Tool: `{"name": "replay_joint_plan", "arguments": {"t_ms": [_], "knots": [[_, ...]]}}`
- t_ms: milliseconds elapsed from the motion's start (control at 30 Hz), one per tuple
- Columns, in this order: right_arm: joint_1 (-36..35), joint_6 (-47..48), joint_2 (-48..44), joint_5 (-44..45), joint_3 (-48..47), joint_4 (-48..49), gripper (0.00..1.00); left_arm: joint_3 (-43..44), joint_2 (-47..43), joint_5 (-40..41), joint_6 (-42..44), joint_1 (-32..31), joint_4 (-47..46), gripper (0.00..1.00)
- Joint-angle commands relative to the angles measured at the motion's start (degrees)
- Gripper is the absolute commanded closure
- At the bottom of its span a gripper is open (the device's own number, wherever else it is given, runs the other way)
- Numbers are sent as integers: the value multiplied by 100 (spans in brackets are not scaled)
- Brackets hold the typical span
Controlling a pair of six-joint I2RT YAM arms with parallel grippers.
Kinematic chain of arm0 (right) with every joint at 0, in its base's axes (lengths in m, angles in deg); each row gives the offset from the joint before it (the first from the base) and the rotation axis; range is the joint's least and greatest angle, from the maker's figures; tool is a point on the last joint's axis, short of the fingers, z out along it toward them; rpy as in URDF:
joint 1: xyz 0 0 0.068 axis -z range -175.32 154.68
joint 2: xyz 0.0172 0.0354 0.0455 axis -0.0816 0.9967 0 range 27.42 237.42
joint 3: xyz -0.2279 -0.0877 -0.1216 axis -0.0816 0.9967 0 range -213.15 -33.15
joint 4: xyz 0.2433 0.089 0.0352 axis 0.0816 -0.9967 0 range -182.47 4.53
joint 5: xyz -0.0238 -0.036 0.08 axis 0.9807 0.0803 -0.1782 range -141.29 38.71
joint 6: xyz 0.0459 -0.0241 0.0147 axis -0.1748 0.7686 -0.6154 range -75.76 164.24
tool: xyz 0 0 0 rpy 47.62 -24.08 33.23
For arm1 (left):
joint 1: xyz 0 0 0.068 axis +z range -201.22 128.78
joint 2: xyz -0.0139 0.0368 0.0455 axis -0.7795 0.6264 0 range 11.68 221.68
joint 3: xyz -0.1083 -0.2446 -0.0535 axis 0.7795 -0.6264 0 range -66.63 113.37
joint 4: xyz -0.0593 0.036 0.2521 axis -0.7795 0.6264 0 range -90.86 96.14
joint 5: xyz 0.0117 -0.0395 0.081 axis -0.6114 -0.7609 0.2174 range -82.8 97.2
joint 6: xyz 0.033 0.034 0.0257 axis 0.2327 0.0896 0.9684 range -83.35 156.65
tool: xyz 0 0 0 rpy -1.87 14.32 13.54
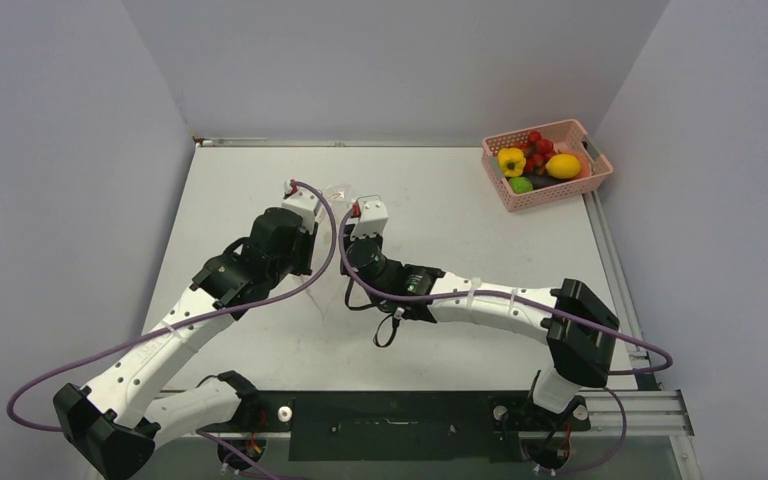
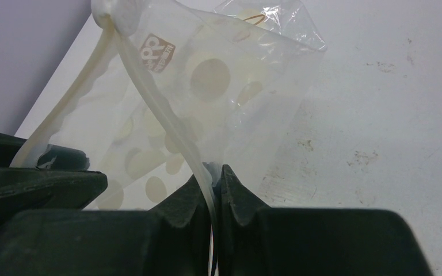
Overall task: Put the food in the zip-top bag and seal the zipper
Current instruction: Open the zipper of the food storage bag at the center of the board.
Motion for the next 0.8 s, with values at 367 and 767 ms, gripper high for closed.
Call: {"name": "replay_joint_plan", "arguments": {"t_ms": [367, 767], "knots": [[32, -496, -227, 598, -371, -177, 95, -62, -311, 211, -66, -31, -287, 83], [38, -547, -166, 641, -313, -222, 95, -113, -497, 391, -75, -31, -374, 86]]}}
